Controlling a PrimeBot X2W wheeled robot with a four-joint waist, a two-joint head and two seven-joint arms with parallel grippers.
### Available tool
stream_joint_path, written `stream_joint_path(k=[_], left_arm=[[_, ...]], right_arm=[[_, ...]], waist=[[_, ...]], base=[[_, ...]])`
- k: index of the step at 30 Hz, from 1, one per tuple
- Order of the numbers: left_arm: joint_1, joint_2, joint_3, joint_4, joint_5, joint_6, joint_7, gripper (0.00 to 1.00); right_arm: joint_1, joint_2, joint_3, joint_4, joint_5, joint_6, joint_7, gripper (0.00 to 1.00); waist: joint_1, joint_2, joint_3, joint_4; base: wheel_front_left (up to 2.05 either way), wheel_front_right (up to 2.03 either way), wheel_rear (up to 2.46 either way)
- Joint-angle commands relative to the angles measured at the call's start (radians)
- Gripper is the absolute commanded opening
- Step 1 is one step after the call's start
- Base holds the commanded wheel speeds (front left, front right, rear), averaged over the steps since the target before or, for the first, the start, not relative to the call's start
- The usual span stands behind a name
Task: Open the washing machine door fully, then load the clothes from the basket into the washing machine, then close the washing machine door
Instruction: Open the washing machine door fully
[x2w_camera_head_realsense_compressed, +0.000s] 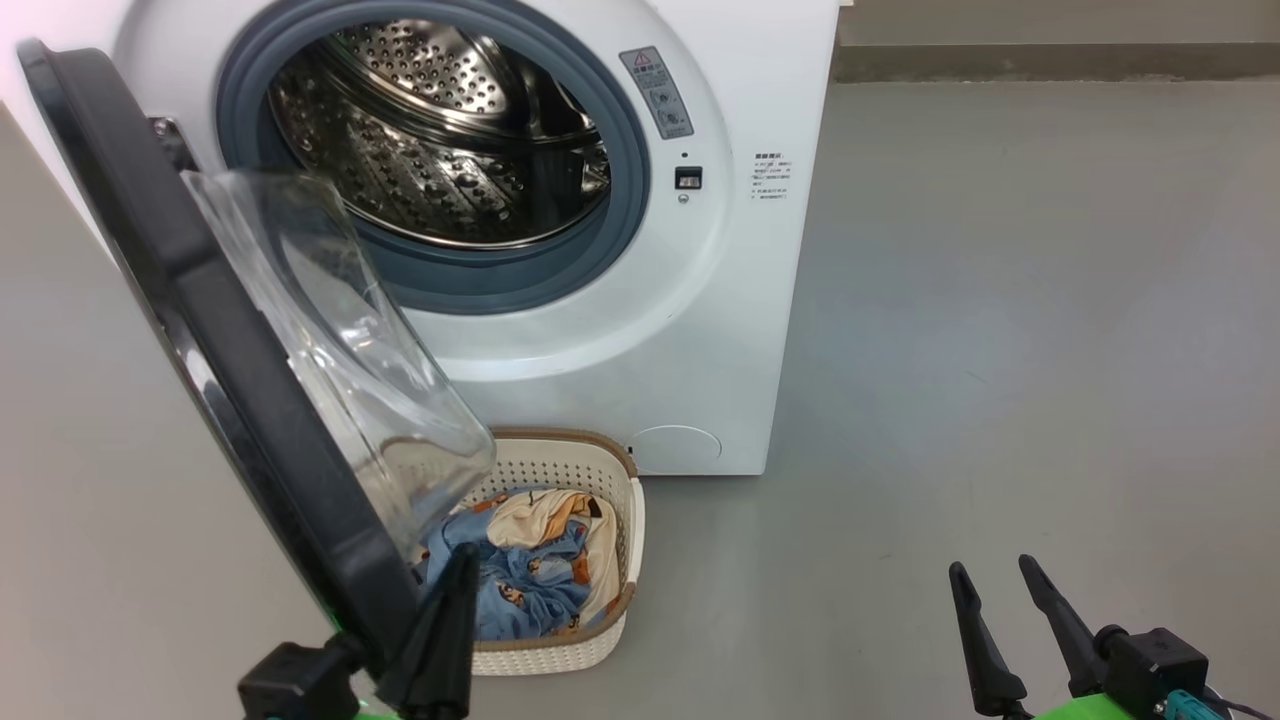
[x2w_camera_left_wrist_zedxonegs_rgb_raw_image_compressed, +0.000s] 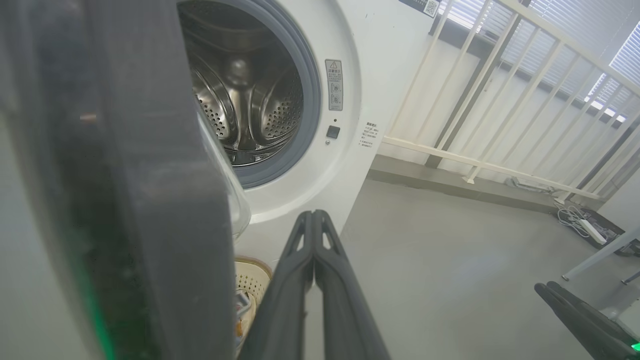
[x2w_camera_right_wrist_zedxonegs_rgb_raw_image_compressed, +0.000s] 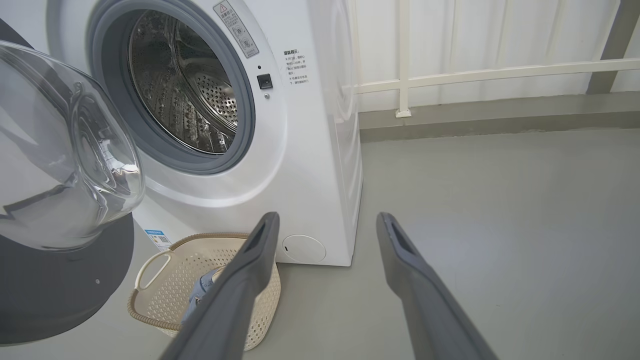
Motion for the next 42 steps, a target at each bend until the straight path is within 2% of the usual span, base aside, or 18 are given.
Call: stream_joint_path(k=[1,12,25,42], left_arm=[[-0.032,0.003,0.041,-0.015,0.006,0.014,-0.009,0.0],[-0.037,0.003,0.079,0.014,-0.004,0.06,-0.034,0.0],[-0.042,0.012,0.102,0.029,-0.008,0.082,-0.04,0.0],[-0.059,0.021,0.13,0.061,-0.007,0.116,-0.051,0.0]], right_arm=[[-0.021,-0.007,0.03,-0.019,0.008,0.003,-0.012,1.0],[-0.019,-0.007,0.032,-0.018,0.009,0.003,-0.012,1.0],[-0.023,-0.007,0.04,-0.012,0.013,0.003,-0.012,1.0],[-0.02,-0.007,0.04,-0.011,0.014,0.003,-0.012,1.0]], waist=[[0.0,0.0,0.0,0.003],[0.0,0.0,0.0,0.025],[0.0,0.0,0.004,0.071],[0.0,0.0,0.015,0.081]], base=[[0.0,0.0,0.0],[0.0,0.0,0.0],[0.0,0.0,0.0],[0.0,0.0,0.0]])
